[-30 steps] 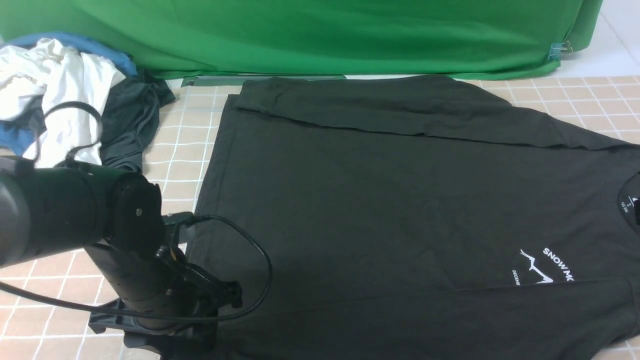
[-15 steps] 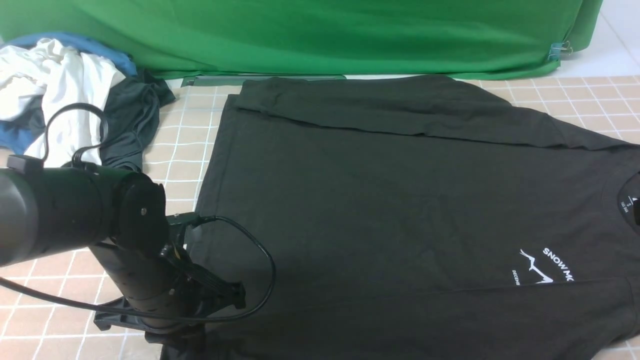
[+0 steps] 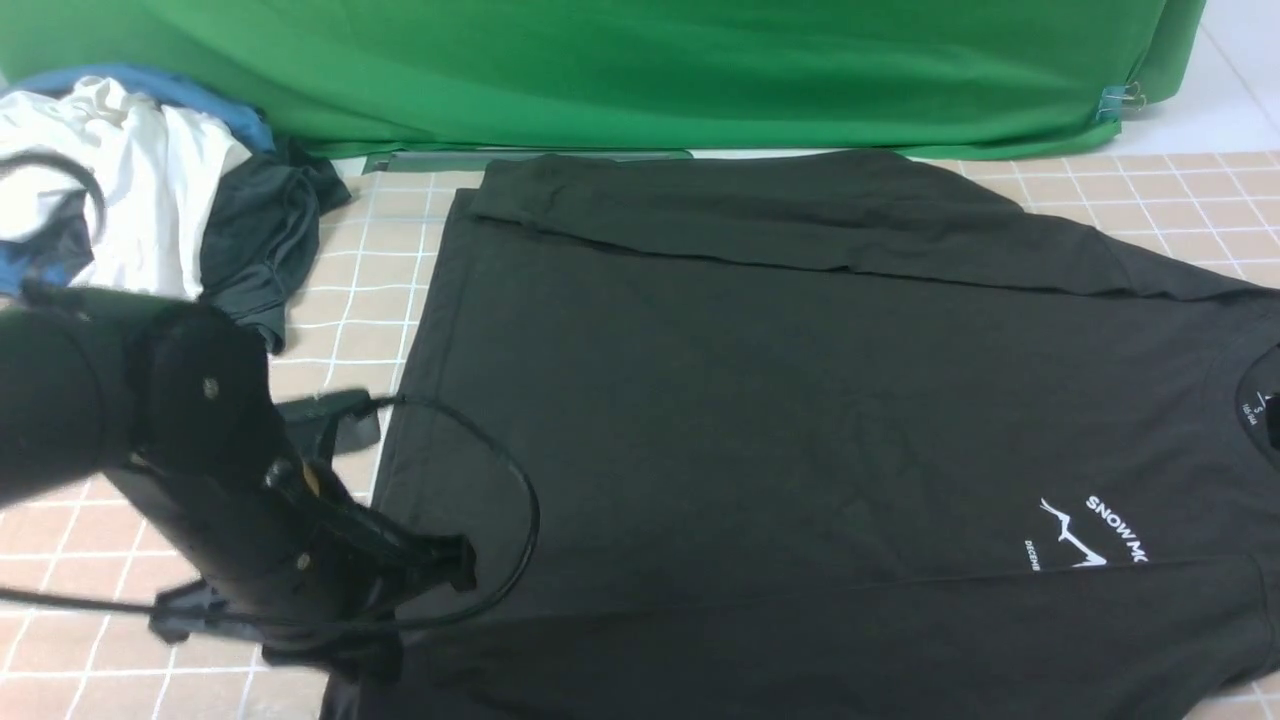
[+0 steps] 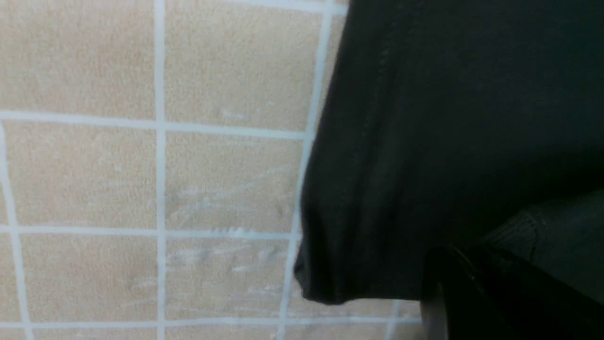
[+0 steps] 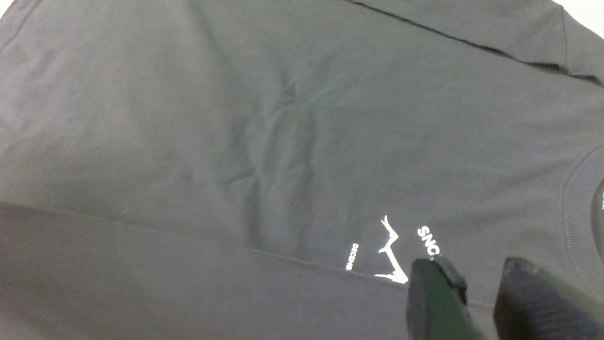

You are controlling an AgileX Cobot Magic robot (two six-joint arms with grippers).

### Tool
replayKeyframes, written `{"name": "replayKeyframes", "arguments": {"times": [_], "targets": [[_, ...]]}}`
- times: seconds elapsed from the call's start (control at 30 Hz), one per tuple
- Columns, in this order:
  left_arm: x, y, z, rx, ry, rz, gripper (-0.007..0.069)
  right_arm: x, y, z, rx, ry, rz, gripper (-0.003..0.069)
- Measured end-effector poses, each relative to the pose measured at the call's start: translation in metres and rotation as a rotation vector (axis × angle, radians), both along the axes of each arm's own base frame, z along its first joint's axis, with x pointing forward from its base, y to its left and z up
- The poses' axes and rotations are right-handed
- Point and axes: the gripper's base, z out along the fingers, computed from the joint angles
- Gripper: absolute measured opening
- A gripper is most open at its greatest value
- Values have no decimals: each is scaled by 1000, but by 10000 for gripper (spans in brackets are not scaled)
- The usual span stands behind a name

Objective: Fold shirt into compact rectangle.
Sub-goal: 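Fold the left side of the black T-shirt inward over its body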

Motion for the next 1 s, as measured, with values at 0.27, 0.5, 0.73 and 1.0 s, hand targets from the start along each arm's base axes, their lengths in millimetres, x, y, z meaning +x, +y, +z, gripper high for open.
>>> {"name": "replayKeyframes", "arguments": {"times": [0.27,0.5,0.73,1.0], "targets": [[40,-10,79,-28,-248,-34,22,0,0,0,-19,-2,18,38],[78,-13,124,-16,-412,-26,22,0,0,0,-21,-3,21,34],[129,-2,104,12,-378,48,22,0,0,0,-21,-3,21,38],[176,10,53,45,-365,71,22,0,0,0,-21,-3,21,52]]}}
